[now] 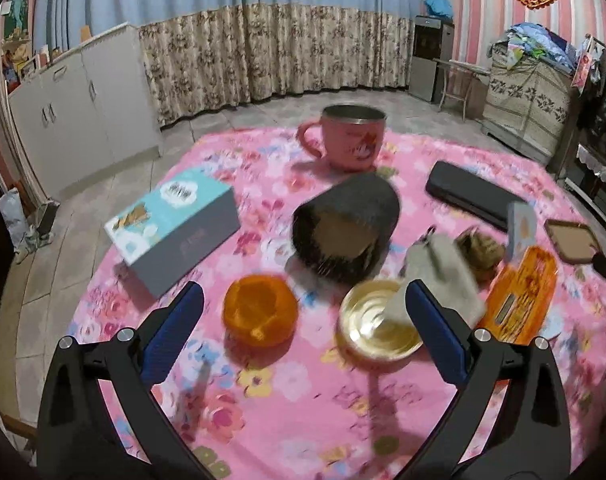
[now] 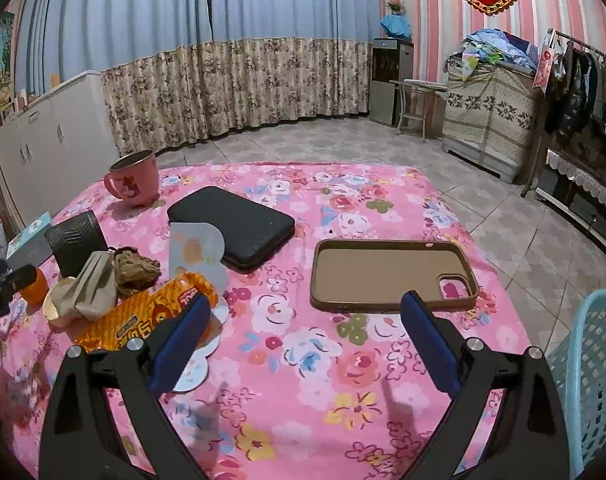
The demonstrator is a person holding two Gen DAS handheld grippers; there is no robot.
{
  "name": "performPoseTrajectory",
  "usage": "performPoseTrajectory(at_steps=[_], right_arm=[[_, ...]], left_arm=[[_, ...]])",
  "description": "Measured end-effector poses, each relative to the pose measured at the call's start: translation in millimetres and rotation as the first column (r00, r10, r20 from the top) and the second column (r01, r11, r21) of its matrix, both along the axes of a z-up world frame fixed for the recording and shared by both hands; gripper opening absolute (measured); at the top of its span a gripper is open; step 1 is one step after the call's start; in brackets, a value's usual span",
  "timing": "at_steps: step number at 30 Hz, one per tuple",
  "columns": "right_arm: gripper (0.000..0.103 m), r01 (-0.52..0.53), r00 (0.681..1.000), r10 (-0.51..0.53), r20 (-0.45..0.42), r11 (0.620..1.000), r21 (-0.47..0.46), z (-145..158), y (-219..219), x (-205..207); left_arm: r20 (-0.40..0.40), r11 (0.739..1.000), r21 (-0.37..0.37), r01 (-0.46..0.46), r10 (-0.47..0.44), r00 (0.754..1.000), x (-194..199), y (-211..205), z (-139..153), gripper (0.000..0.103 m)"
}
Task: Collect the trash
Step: 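Lower the left tool onto the hollowed orange peel and close on it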
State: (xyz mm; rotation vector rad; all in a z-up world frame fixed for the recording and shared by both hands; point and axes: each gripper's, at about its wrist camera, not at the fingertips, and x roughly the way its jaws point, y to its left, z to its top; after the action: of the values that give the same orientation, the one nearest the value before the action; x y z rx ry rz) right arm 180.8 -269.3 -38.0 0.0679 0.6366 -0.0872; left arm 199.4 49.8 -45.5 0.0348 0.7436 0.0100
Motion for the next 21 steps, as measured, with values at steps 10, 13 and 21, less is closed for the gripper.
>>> performPoseTrajectory(at_steps=[10, 13, 21], right_arm=[[0.094, 0.021, 0.998, -0.019, -0.063, 0.999, 0.029, -9, -8, 11], [0.094, 0.017, 0.998, -0.015, -0.065, 1.0, 0.021, -8, -6, 12], [0.094, 0.016, 0.997, -0.013, -0.071, 0.999, 0.037, -10, -5, 15]], left_arm=[[-0.124, 0.997, -0.05, -0.058, 0.051, 0.991, 9, 18, -29, 0.097], [-0.125, 0.994, -0.065, -0.086, 0.077, 0.989, 13, 23, -29, 0.094], [-0.15, 0.987, -0.088, -0.131, 0.117, 0.982, 31, 37, -34, 0.076]])
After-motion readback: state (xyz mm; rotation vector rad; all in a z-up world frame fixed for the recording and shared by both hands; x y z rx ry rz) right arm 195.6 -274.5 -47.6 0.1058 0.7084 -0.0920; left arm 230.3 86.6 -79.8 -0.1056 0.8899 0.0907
